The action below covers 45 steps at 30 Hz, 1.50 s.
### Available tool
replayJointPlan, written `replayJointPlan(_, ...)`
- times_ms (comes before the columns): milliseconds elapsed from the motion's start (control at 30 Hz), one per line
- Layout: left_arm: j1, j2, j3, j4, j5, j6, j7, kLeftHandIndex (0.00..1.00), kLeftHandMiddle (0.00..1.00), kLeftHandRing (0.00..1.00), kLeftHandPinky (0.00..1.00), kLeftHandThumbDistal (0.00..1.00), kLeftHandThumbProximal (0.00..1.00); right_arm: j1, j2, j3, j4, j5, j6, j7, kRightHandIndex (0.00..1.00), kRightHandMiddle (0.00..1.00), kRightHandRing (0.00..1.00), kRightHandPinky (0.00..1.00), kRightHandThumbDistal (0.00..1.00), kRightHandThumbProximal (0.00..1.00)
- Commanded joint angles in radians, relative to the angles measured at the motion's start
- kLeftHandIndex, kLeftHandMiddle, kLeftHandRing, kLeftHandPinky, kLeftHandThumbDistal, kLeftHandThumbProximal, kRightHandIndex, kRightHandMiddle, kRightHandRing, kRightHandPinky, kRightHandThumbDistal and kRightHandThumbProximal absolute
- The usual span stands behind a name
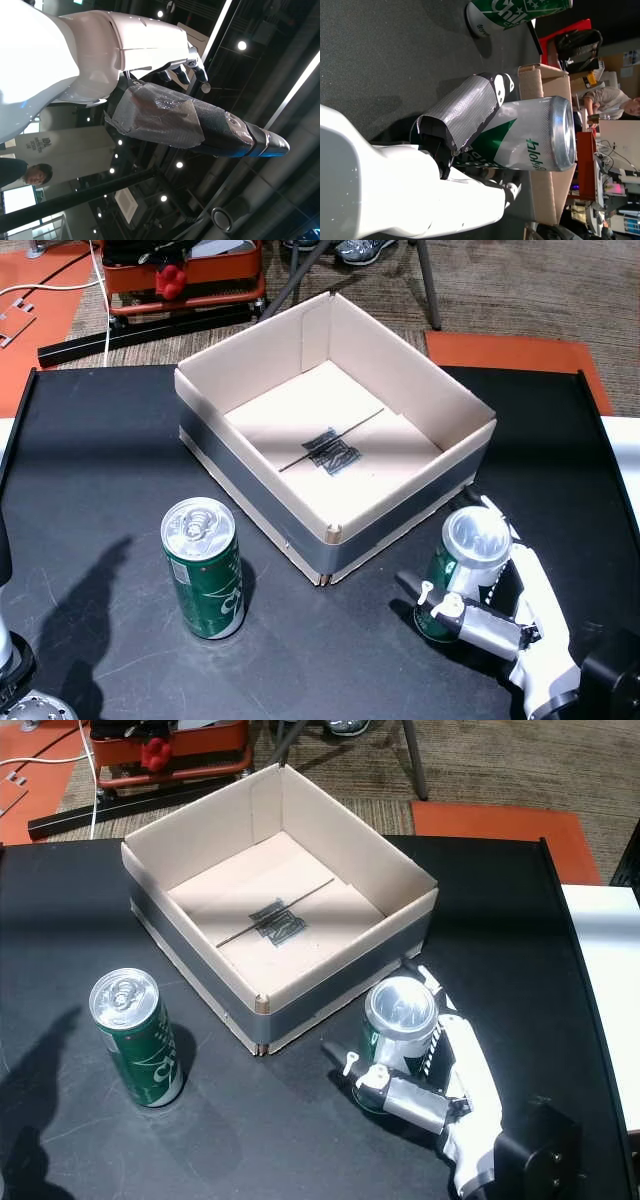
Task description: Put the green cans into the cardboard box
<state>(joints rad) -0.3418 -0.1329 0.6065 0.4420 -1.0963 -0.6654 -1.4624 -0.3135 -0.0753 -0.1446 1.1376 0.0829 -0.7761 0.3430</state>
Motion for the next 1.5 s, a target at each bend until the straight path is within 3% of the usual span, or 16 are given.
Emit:
replayJointPlan(0,0.019,-0.041,0.007,-0.001,0.001,-0.009,0.0,0.95,0.91,0.89,0.89,1.0,0.75,-0.008,0.001,-0.01,0.003,0.015,0.004,0.006,0.78,0.84,0.83,0.82,1.0,0.49)
replayJointPlan(233,0.014,-0.035,0.011,0.011,-0.001,-0.016,-0.009,0.95,0.91,0.89,0.89,1.0,0.74,-0.014,0.003,-0.028,0.009,0.032,0.0,0.038,0.66,0.7,0.69,0.71,1.0,0.43)
replayJointPlan(667,0.015,-0.035,0.006,0.001,-0.01,-0.003,-0.013,0.97,0.92,0.89,0.9,1.0,0.75,-0.021,0.008,-0.047,0.015,0.054,0.015,0.07,0.64,0.68,0.69,0.7,1.0,0.42)
replayJointPlan(900,0.011,-0.03,0.009,0.01,-0.013,-0.009,-0.022,0.97,0.92,0.9,0.91,1.0,0.75,-0.022,0.012,-0.051,0.007,0.068,0.028,0.077,0.51,0.56,0.57,0.57,1.0,0.36)
replayJointPlan(1067,0.011,-0.034,0.006,0.005,-0.019,0.001,-0.018,0.97,0.92,0.89,0.9,1.0,0.76,-0.025,0.017,-0.061,0.005,0.085,0.03,0.086,0.34,0.43,0.47,0.43,0.98,0.26)
replayJointPlan(1467,0.012,-0.034,0.006,0.0,-0.018,-0.005,-0.024,0.97,0.92,0.9,0.91,1.0,0.76,-0.026,0.014,-0.063,0.009,0.076,0.028,0.076,0.29,0.4,0.46,0.41,0.97,0.26)
